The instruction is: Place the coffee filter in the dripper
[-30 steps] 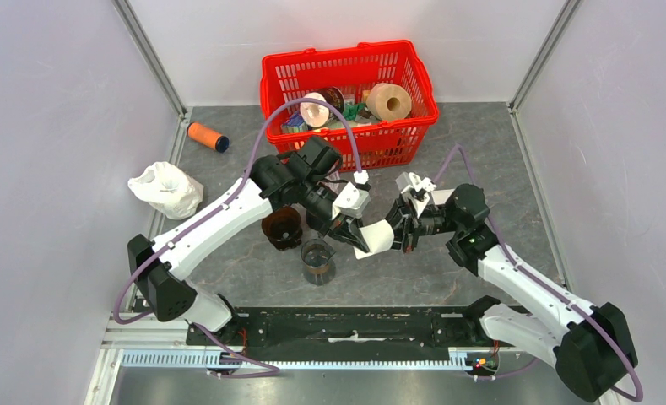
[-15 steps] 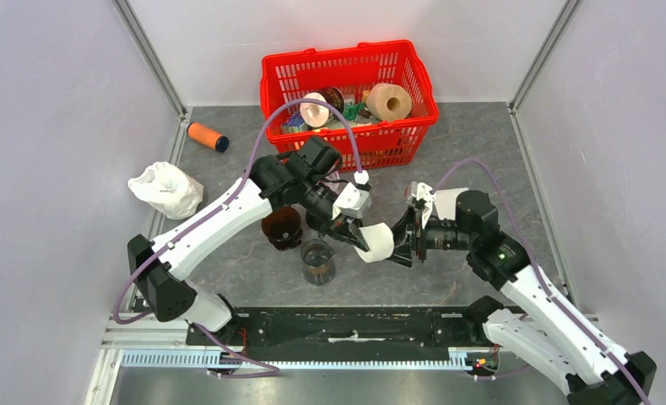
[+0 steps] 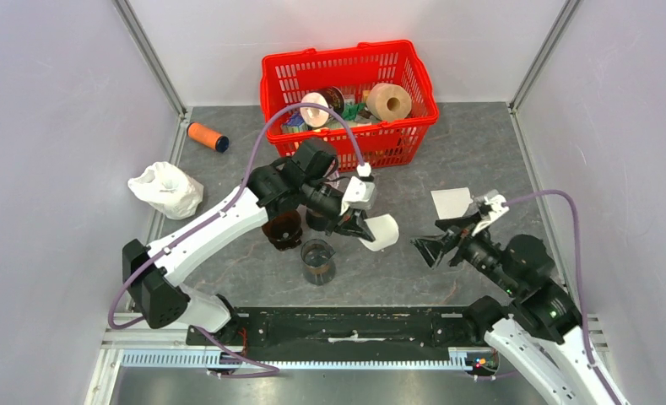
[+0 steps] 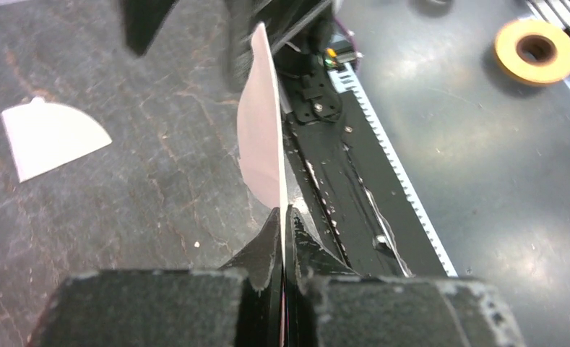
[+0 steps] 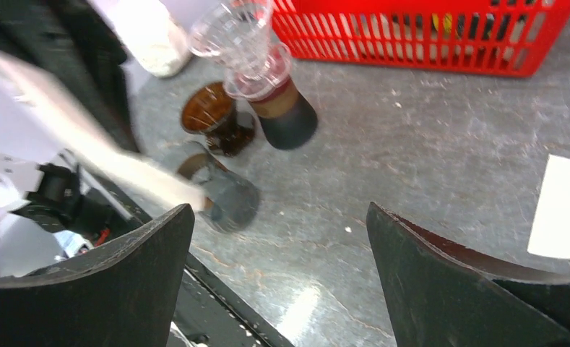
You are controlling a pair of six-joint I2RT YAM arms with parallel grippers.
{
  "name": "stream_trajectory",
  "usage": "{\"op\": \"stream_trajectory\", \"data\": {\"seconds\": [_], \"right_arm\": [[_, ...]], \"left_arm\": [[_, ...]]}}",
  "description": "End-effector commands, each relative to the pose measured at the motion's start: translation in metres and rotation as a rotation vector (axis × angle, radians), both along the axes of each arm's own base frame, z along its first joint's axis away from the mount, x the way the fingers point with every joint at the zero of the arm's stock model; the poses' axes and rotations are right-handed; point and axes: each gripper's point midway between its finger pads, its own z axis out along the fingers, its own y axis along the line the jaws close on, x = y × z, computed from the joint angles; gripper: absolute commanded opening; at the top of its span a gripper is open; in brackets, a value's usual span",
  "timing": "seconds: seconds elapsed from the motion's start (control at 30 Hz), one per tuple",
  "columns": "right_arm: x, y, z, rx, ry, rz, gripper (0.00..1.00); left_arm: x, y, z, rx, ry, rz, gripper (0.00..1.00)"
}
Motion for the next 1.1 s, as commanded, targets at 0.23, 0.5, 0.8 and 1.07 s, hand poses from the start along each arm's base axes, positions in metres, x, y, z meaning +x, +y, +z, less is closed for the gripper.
{"op": "stream_trajectory", "data": {"seconds": [0.23, 0.5, 0.8, 1.07], "right_arm": [[-0.042, 0.043, 0.046, 0.235, -0.109, 0.328, 0.97], [-0.022, 0.055, 0.05, 0.261, -0.034, 0.304, 0.97], [-0.038, 0.054, 0.065, 0.288, -0.102, 0.367, 0.97], [-0.029, 0.042, 0.068, 0.235, -0.116, 0.277, 0.97]], "left_arm": [[0.04, -0.034, 0.048, -0.187, 0.217, 0.367, 0.02], [0.028, -0.031, 0.06, -0.257, 0.287, 0.35, 0.02], [0.029, -0.034, 0.054, -0.244, 0.291, 0.341, 0.02], [0.024, -0.032, 0.055, -0.243, 0.292, 0.308, 0.02]]}}
